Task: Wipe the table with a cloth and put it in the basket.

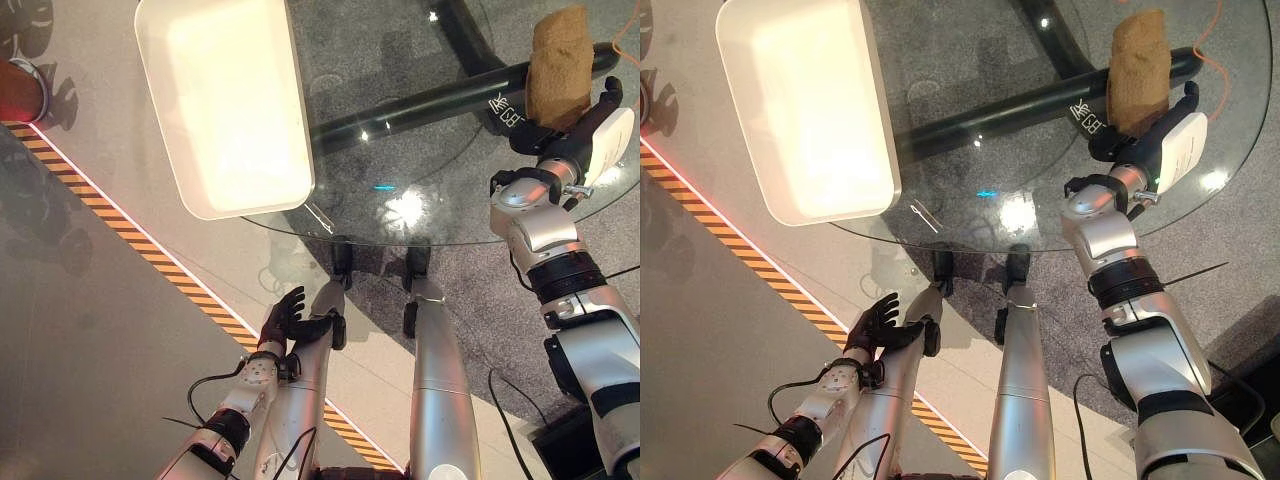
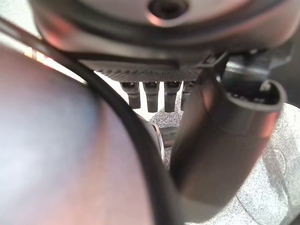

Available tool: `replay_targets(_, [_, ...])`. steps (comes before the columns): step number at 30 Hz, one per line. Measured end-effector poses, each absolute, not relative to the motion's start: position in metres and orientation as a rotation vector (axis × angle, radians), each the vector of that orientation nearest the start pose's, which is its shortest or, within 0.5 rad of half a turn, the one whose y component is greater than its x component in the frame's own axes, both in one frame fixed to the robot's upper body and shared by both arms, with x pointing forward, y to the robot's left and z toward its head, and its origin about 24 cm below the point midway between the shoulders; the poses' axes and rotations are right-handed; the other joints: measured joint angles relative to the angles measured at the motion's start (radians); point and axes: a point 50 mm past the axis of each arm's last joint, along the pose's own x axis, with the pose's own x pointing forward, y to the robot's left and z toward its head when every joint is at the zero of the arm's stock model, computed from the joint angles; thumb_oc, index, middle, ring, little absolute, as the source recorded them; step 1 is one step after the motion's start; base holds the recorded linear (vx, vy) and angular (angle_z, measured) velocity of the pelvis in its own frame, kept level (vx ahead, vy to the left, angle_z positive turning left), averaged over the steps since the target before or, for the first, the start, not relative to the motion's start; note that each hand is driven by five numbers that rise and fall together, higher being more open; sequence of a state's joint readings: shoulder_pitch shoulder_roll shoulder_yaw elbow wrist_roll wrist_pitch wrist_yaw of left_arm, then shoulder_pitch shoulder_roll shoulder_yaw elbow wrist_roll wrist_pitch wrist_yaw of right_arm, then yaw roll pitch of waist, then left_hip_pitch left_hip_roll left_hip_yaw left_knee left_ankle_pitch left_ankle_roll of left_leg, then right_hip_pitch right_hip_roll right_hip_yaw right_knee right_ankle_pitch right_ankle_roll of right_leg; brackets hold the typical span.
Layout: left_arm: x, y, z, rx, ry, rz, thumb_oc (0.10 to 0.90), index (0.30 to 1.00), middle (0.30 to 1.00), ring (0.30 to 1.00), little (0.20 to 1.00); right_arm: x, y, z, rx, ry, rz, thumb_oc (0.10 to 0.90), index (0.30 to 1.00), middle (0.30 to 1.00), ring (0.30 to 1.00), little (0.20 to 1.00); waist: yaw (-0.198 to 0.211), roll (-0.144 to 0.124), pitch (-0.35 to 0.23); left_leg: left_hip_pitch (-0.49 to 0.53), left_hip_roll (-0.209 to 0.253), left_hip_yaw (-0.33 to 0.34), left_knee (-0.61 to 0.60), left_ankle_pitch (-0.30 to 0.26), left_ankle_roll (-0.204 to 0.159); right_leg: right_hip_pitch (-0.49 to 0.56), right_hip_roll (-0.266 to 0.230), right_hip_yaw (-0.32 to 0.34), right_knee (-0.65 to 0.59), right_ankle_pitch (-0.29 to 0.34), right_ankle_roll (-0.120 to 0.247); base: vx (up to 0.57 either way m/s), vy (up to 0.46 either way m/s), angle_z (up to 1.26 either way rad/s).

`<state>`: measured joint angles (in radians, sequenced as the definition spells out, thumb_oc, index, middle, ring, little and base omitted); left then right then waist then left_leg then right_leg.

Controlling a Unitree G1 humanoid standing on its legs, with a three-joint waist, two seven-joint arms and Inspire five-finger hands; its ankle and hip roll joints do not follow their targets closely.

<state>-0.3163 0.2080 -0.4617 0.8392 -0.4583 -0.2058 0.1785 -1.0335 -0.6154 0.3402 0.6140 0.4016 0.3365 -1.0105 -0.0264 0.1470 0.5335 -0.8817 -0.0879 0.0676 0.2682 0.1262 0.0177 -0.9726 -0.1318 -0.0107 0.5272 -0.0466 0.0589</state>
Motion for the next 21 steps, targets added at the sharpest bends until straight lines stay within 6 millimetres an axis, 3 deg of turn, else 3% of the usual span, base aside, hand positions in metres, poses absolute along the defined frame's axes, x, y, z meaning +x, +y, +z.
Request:
replay_targets(1, [0.272,0.141,-0.056,0.036,0.406,-0.045,0.8,0.9,0.9,0.9,0.9,0.379,-0.244,0.238,-0.337,-0.189,-0.962,0.309,0.479,0.479,0.479,0.409,0.0,0.002,-0.001,-0.006,0.0,-0.001,0.004,0.0,0.0,-0.005,0.0,0.0,0.003,-0.001,0.0,0.0,0.0,0.0])
replay_targets(2, [0.272,0.142,-0.055,0.035,0.401,-0.045,0.8,0.9,0.9,0.9,0.9,0.378,-0.246,0.24,-0.352,-0.196,-0.97,0.133,0.328,0.328,0.328,0.233,0.001,0.002,-0.001,-0.013,0.0,-0.002,0.01,0.0,0.0,-0.012,0.0,-0.001,0.008,-0.002,0.0,0.0,0.0,0.0])
replay_targets(3, [0.273,0.142,-0.054,0.036,0.398,-0.045,0.8,0.9,0.9,0.9,0.9,0.378,-0.247,0.242,-0.355,-0.203,-0.975,0.1,0.3,0.3,0.3,0.2,0.002,0.002,-0.001,-0.017,0.0,-0.003,0.012,0.0,0.0,-0.015,0.0,-0.001,0.01,-0.002,0.0,0.0,0.0,0.0])
replay_targets(9, [0.275,0.142,-0.051,0.032,0.383,-0.048,0.8,0.9,0.9,0.9,0.9,0.376,-0.259,0.249,-0.338,-0.214,-0.994,0.1,0.3,0.3,0.3,0.2,0.01,0.002,-0.001,-0.036,0.004,-0.008,0.024,0.002,-0.003,-0.028,0.006,-0.003,0.013,-0.002,-0.002,0.0,0.0,0.0])
replay_targets(21, [0.275,0.142,-0.05,0.031,0.379,-0.045,0.8,0.9,0.9,0.9,0.9,0.377,-0.258,0.249,-0.311,-0.215,-0.983,0.1,0.3,0.3,0.3,0.2,0.009,0.002,-0.001,-0.042,0.004,-0.014,0.029,0.002,-0.003,-0.028,0.007,-0.006,0.012,0.0,-0.007,0.0,0.011,0.0])
